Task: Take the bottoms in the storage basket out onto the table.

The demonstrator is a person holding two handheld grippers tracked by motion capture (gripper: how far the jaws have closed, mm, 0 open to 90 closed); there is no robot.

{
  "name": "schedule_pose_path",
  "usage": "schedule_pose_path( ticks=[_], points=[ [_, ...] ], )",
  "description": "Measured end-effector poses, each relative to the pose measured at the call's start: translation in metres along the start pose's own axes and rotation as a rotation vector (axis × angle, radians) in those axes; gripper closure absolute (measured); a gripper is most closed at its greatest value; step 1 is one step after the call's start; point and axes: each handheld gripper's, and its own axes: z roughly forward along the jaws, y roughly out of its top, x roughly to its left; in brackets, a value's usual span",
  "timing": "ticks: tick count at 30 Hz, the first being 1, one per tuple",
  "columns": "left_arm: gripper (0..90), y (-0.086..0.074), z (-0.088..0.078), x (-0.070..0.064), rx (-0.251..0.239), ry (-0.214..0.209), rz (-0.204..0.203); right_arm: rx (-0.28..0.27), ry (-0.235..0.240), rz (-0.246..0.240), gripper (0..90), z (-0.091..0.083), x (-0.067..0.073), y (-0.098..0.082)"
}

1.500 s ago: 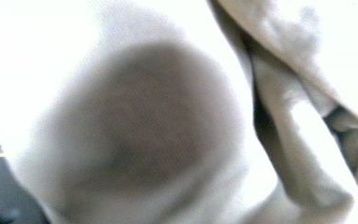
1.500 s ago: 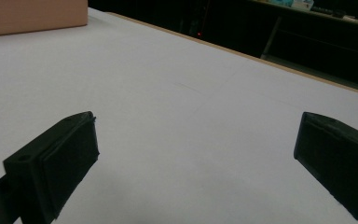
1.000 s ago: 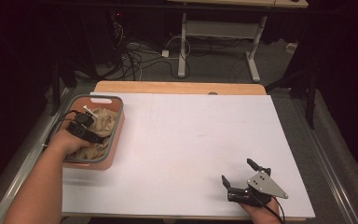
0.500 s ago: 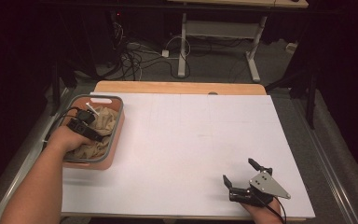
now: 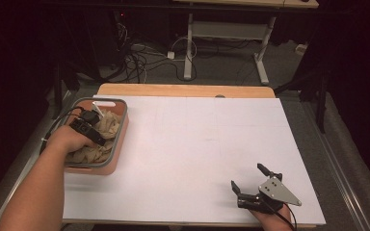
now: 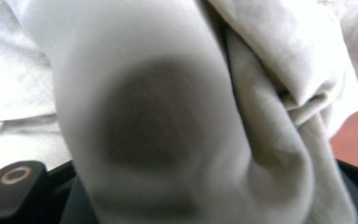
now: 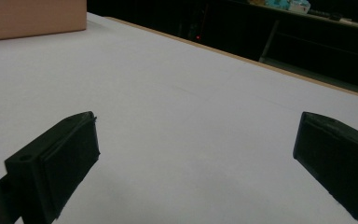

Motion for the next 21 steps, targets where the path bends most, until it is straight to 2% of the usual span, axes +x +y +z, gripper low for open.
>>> schedule_pose_path(
  ticks=[5,21],
  points=[
    [55.8,0.002,-0.004,-0.001,0.036,-0.007,-0.005,0.000,0.003,-0.001,0.8,0.000,0.000,0.000],
    [55.9,0.006,-0.018,-0.002,0.079,0.003,-0.008,0.000,0.009,-0.007,0.8,0.001,0.001,0.000]
  ],
)
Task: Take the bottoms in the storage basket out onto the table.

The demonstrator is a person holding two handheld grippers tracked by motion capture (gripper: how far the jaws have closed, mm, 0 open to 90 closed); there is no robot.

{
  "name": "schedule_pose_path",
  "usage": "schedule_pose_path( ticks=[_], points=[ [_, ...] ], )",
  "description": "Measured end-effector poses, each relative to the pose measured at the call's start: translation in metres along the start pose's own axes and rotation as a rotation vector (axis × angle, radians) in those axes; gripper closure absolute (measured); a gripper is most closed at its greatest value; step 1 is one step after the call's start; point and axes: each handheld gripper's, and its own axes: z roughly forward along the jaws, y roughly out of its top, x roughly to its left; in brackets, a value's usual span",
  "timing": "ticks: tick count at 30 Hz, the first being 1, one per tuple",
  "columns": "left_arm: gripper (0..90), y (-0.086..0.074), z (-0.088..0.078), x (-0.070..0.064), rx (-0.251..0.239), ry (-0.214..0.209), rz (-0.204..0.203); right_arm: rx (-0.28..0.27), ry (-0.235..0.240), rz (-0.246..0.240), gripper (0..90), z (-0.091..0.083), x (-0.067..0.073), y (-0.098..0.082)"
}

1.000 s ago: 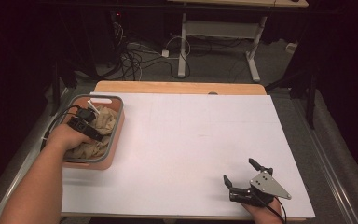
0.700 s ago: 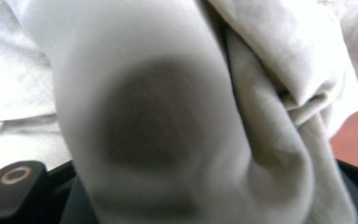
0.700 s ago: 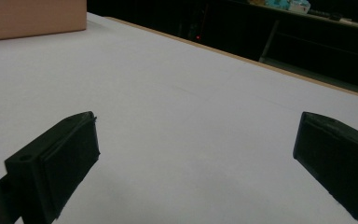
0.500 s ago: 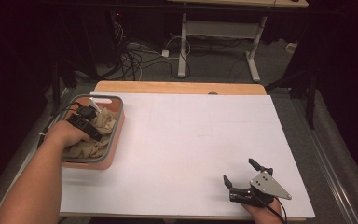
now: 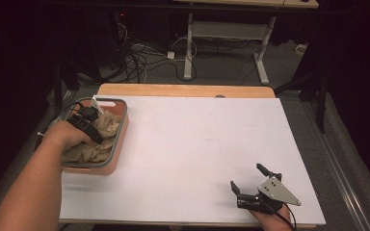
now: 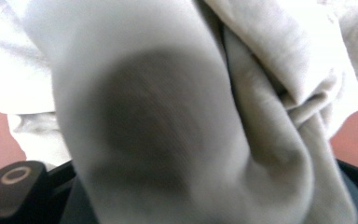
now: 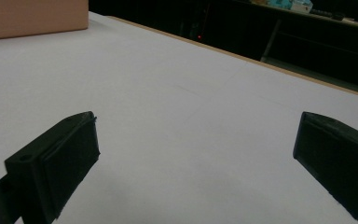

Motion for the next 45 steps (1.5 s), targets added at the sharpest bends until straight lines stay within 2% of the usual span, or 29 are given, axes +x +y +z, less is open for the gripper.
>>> schedule_pose_path(
  ticks=[5,12,31,45],
  points=[
    [55.8,0.002,-0.003,-0.004,0.022,0.015,0.012,0.000,0.001,0.001,0.9,0.000,0.000,0.000],
    [55.9,0.003,-0.008,-0.008,0.046,0.019,0.003,0.003,-0.001,0.008,0.8,0.000,0.000,0.000],
    [56.0,0.007,-0.034,-0.015,0.070,0.026,0.025,0.000,-0.004,0.009,0.9,-0.001,0.001,0.000],
    [56.1,0.012,-0.046,-0.020,0.087,0.032,0.031,0.000,-0.006,0.009,0.8,-0.001,0.001,0.000]
  ],
)
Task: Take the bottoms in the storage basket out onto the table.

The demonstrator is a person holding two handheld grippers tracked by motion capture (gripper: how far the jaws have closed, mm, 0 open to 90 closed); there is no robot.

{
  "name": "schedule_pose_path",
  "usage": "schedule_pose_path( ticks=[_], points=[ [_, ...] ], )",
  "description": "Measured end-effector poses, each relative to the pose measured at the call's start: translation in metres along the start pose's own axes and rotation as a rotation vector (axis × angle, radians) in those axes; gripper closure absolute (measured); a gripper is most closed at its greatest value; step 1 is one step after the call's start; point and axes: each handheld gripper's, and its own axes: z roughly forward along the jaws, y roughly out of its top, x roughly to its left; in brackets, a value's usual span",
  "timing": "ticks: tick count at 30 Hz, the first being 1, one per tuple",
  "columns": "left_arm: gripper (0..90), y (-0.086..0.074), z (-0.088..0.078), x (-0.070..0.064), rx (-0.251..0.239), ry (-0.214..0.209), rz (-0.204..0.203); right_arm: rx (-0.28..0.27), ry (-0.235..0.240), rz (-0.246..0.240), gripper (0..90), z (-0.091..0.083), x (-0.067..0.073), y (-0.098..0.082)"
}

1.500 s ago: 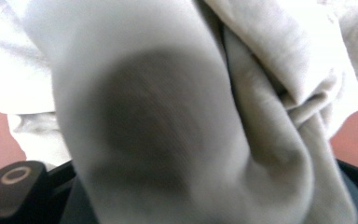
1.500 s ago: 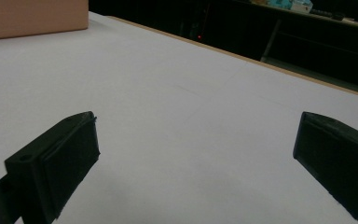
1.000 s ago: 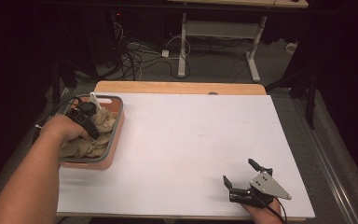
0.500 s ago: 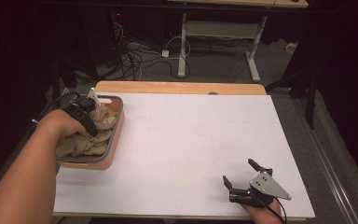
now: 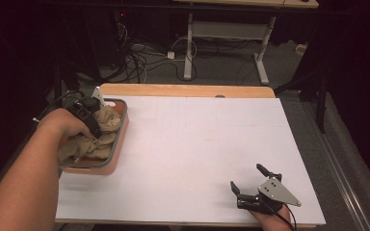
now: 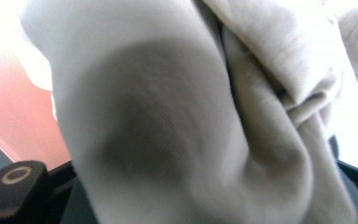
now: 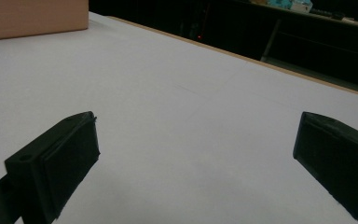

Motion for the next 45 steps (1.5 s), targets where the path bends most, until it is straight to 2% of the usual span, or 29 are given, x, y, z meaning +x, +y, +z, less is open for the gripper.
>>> schedule_pose_path(
  ticks=[21,45],
  points=[
    [56.6,0.003,-0.035,-0.010,-0.013,0.015,0.026,-0.002,0.006,-0.003,0.9,0.001,0.000,0.000],
    [56.6,0.001,-0.086,-0.037,-0.064,0.007,0.071,-0.008,0.000,0.006,0.9,-0.002,0.002,0.001]
  ],
)
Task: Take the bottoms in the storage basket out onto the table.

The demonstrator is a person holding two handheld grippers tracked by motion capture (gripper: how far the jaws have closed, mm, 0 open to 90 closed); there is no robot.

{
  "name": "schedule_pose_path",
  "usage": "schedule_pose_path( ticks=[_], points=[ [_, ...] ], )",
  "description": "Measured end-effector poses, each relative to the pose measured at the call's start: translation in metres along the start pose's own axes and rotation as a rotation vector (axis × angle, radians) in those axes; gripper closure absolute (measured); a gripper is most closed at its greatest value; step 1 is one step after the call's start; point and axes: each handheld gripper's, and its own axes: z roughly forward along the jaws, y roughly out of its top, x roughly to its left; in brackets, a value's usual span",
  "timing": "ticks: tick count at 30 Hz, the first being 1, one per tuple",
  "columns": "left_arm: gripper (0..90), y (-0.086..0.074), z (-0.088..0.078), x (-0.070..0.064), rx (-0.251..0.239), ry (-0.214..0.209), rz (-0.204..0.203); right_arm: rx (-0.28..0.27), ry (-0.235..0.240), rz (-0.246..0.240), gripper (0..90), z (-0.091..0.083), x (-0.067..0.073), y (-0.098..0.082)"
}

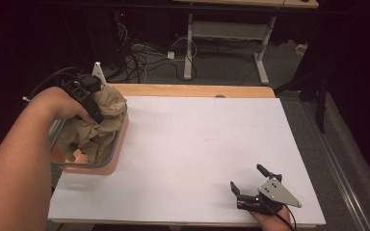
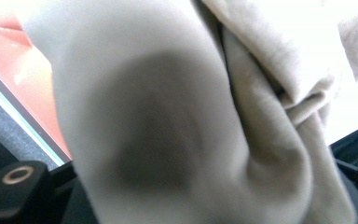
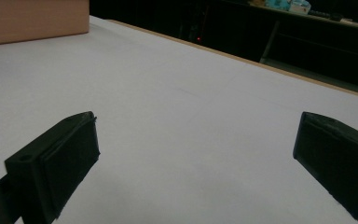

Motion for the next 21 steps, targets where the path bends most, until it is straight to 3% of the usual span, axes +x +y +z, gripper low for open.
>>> schedule_pose_path(
  ticks=[13,21],
  points=[
    [56.9,0.009,-0.021,-0.020,-0.041,0.003,0.029,0.000,0.001,-0.001,0.9,0.000,-0.001,0.000],
    [57.0,0.022,-0.033,-0.042,-0.065,0.006,0.070,-0.005,0.001,0.000,0.9,-0.001,0.000,0.000]
  ],
)
